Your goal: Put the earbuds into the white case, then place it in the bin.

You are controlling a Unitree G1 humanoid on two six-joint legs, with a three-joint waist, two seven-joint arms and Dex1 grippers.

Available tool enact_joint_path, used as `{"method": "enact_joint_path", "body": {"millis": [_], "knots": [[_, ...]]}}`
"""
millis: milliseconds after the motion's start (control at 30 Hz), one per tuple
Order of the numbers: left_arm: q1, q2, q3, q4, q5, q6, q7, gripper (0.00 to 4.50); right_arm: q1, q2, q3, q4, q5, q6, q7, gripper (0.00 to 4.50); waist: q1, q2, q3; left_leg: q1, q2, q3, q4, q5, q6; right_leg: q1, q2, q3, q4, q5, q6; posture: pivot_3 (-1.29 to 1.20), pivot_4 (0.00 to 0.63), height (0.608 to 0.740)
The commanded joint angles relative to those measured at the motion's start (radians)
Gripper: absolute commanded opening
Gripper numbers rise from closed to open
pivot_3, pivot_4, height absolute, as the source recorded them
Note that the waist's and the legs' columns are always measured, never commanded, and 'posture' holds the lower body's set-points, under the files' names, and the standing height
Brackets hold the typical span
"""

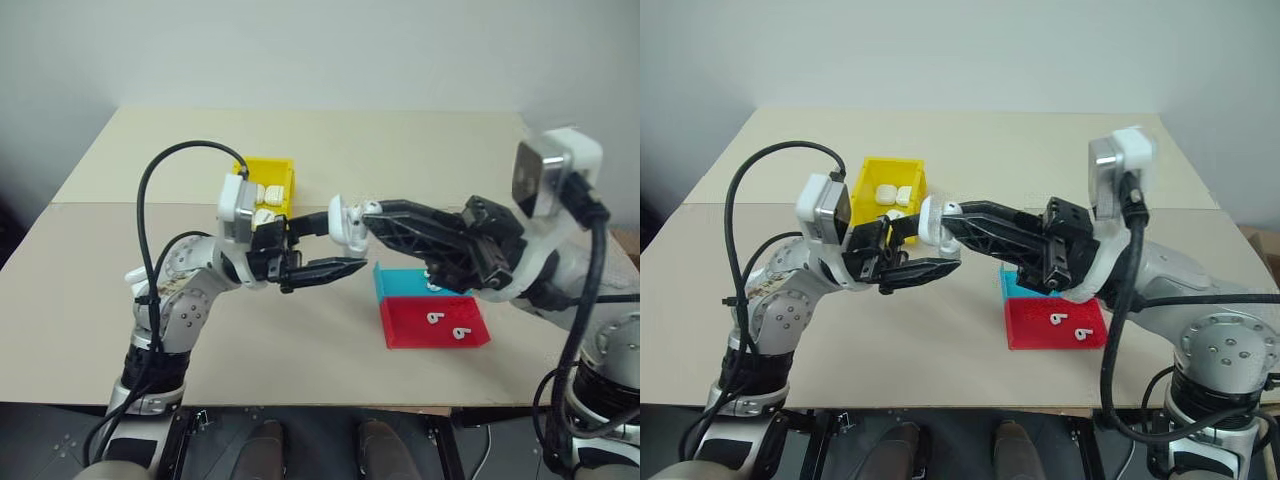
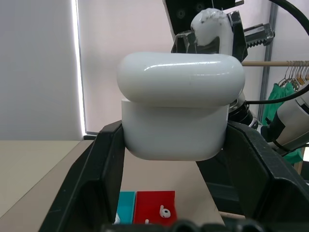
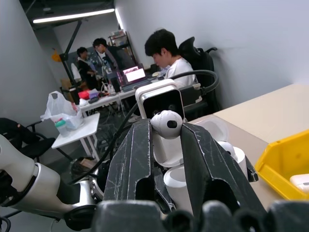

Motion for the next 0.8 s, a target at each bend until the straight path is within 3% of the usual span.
{"method": "enact_joint_path", "body": {"millis": [33, 633, 800], "knots": [[-0.018, -0.010, -0.006, -0.021, 0.000, -0.011, 0.000, 2.76, 0.008, -0.020, 0.009, -0.015, -0.022, -0.045, 0.013, 0.62, 0.001, 0.000, 0.000, 0.000, 0.000, 0.000, 0.000, 0.000, 0.000, 0.000, 0.000, 0.000, 0.000, 0.000, 0.000, 0.00, 0.150, 0.740], [-0.024, -0.016, -0.005, -0.020, 0.001, -0.013, 0.002, 2.76, 0.063, -0.101, 0.038, -0.011, -0.120, -0.098, 0.128, 0.62, 0.003, 0.000, 0.000, 0.000, 0.000, 0.000, 0.000, 0.000, 0.000, 0.000, 0.000, 0.000, 0.000, 0.000, 0.000, 0.00, 0.150, 0.740], [-0.029, -0.018, -0.003, -0.012, 0.002, -0.016, -0.001, 2.76, 0.067, -0.115, 0.044, -0.011, -0.144, -0.113, 0.167, 2.37, 0.002, 0.000, 0.000, 0.000, 0.000, 0.000, 0.000, 0.000, 0.000, 0.000, 0.000, 0.000, 0.000, 0.000, 0.000, 0.00, 0.150, 0.740]]}}
